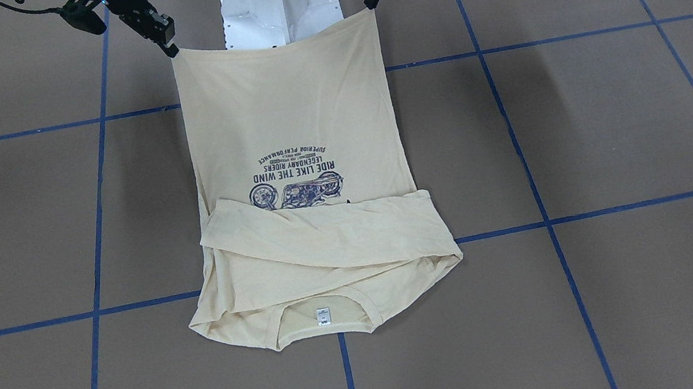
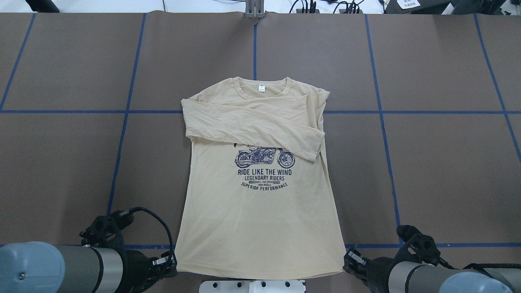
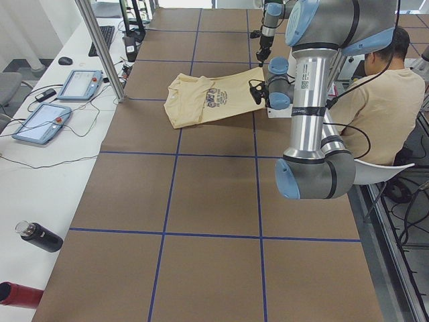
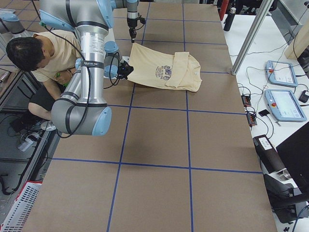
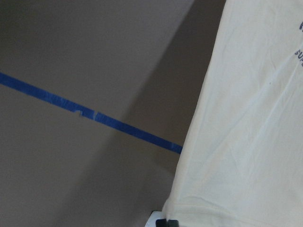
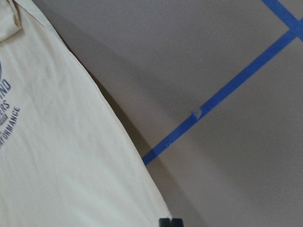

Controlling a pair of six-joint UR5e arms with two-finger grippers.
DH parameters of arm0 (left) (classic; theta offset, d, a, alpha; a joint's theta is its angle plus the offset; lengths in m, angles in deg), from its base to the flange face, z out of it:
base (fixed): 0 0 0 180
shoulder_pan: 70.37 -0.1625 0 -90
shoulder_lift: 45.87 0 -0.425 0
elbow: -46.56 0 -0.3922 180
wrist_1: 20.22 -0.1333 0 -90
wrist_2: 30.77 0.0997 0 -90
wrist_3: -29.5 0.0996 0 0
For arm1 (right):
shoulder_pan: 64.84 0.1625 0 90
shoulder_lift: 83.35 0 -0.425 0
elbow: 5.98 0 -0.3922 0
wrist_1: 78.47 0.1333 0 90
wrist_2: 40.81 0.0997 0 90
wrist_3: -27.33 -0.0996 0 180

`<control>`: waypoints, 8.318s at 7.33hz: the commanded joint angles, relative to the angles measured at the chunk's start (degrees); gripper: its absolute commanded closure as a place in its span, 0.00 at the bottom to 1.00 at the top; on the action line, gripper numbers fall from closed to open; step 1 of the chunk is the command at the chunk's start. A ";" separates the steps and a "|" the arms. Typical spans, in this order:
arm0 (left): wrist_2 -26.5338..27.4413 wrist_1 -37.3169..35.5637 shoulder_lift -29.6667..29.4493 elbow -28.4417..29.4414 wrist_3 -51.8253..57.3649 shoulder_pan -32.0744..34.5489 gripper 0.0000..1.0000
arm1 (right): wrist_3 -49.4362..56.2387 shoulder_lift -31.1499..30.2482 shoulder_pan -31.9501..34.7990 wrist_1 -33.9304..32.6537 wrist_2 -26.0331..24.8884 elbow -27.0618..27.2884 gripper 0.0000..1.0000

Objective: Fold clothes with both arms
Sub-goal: 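Lift the hem with both grippers and fold it toward the collar, then release the folded hem and raise both grippers away from the shirt, then lower the right gripper to the folded shirt's corner nearest it and grasp it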

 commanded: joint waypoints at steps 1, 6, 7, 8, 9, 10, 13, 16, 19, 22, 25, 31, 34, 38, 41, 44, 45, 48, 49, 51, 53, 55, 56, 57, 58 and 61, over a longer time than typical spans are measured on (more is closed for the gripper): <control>-0.78 -0.35 -0.79 -0.17 2.20 3.64 1.00 | 0.99 0.25 7.60 -1.29 5.12 -0.30 1.00; -9.74 0.17 -14.49 18.43 25.05 30.28 1.00 | 25.04 26.35 37.85 -27.75 24.14 -13.66 1.00; -9.74 0.35 -16.59 21.25 26.46 32.30 1.00 | 28.39 28.80 40.41 -27.58 24.33 -18.64 1.00; -9.74 0.44 -19.05 24.15 26.65 34.06 1.00 | 30.68 30.82 42.96 -27.41 24.33 -22.52 1.00; -9.74 0.70 -21.16 26.88 26.74 35.38 1.00 | 33.93 31.97 44.29 -27.14 24.24 -25.25 1.00; -9.57 0.70 -23.10 29.95 28.48 36.53 1.00 | 36.31 35.12 45.08 -27.06 24.24 -30.15 1.00; -9.30 9.29 -25.66 39.97 29.99 37.59 1.00 | 38.35 43.31 45.27 -20.61 23.89 -45.53 1.00; -6.23 14.04 -28.83 48.06 29.73 37.59 1.00 | 38.53 45.68 46.06 -10.88 23.80 -56.46 1.00; -4.91 18.90 -29.79 53.61 29.64 37.59 0.92 | 38.53 47.01 45.71 -9.23 23.80 -59.90 1.00; -4.91 21.35 -30.33 56.34 29.90 37.59 0.65 | 38.62 49.11 45.62 -8.51 23.71 -63.14 0.27; -4.99 23.11 -30.41 56.44 29.99 37.68 0.65 | 38.36 51.05 45.88 -8.16 23.62 -63.43 0.00; -4.99 22.76 -33.23 56.44 29.03 37.59 0.65 | 26.32 34.16 45.47 -6.41 27.34 -38.89 0.00; -4.82 22.15 -33.14 56.17 28.24 37.59 0.65 | 6.82 21.55 29.75 14.73 11.27 -34.69 0.00; -4.56 22.15 -32.79 56.17 28.15 37.59 0.65 | 3.64 17.31 26.64 14.78 11.14 -30.83 0.10; -4.56 22.15 -32.44 56.17 28.15 37.59 0.65 | 2.50 17.74 25.67 14.69 10.53 -31.17 0.30; -4.38 22.15 -32.35 56.09 28.15 37.59 0.65 | 2.41 18.10 25.40 14.69 10.09 -31.70 0.29; -3.42 22.15 -32.35 56.17 28.15 37.59 0.65 | 2.49 18.27 25.23 14.61 9.83 -32.39 0.29; -3.33 22.15 -32.00 56.09 28.24 37.51 0.65 | 2.32 18.45 25.31 14.61 9.74 -32.14 0.74; -3.33 22.15 -32.00 56.17 28.24 37.51 0.65 | 2.23 18.28 25.32 14.52 9.74 -31.96 1.00; -3.33 22.15 -32.00 56.17 28.24 37.42 0.65 | 2.23 18.27 25.49 14.52 9.83 -31.43 1.00; -3.33 22.15 -32.00 56.26 28.24 37.33 0.65 | 2.23 17.31 25.67 13.13 10.00 -28.82 1.00; -3.33 22.15 -31.91 56.35 28.24 37.33 0.65 | 2.32 17.31 25.58 9.08 10.00 -26.87 1.00; -3.33 22.15 -31.91 56.44 28.24 37.33 0.65 | 2.32 17.57 25.32 8.89 9.74 -27.38 1.00; -3.33 22.15 -31.91 56.52 28.32 37.24 0.65 | 2.32 18.18 25.23 8.98 9.74 -28.35 0.57; -3.24 22.15 -31.91 56.52 28.24 37.24 0.65 | 2.49 18.36 25.23 8.98 9.56 -29.23 0.39; -3.15 22.15 -32.00 56.35 28.24 37.24 0.65 | 2.49 18.97 25.14 8.98 8.95 -30.81 0.32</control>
